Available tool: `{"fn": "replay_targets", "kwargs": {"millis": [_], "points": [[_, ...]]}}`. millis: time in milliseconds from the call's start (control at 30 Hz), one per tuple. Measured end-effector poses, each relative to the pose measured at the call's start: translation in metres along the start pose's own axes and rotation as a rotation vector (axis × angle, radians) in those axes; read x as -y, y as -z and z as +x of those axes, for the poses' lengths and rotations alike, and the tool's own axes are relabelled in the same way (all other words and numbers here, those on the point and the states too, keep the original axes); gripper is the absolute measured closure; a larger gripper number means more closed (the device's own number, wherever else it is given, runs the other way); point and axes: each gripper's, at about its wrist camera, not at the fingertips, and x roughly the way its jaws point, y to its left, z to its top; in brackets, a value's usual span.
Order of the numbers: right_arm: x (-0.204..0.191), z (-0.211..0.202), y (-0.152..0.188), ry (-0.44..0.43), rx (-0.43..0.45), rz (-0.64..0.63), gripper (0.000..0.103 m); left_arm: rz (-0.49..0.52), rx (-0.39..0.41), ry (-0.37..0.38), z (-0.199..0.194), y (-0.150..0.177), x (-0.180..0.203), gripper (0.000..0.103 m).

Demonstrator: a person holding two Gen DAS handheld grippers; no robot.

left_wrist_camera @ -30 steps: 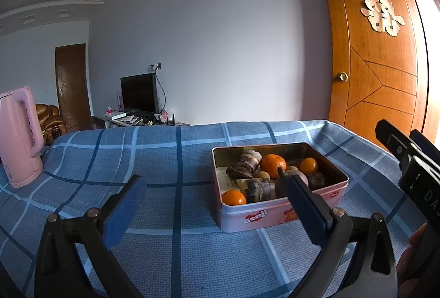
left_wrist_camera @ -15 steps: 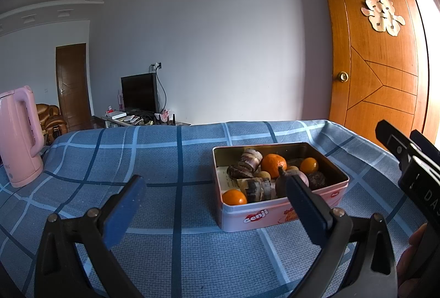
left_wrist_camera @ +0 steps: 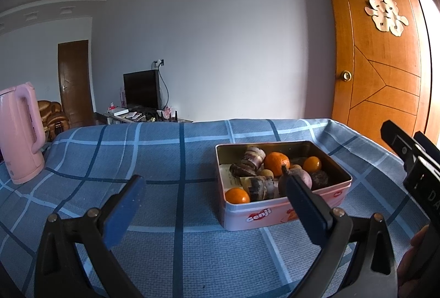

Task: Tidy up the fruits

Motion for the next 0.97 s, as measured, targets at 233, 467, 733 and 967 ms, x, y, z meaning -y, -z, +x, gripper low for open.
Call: {"fn": "replay_targets", "kwargs": {"millis": [233,467,733,967], "points": [[0.0,0.0,0.0,0.001,0.0,0.0,0.014,0.0,-0.003,-0.001,0.001,-0.001,0.001,0.0],[0.0,0.0,0.0,0.002,-0.001,0.001,0.014,0.004,-0.016,-0.009,0.004,-0.001,0.002,0.0],[0.001,0.003,0.001,0.014,-0.018,0.005,0.014,-0.017,-0.05,0.008,0.01,0.0,-0.003,0.0],[0.001,0.007,0.002,0.026,-0.043,0.015,0.014,-0.018,-0.05,0.012,0.01,0.0,-0.003,0.0]]}}
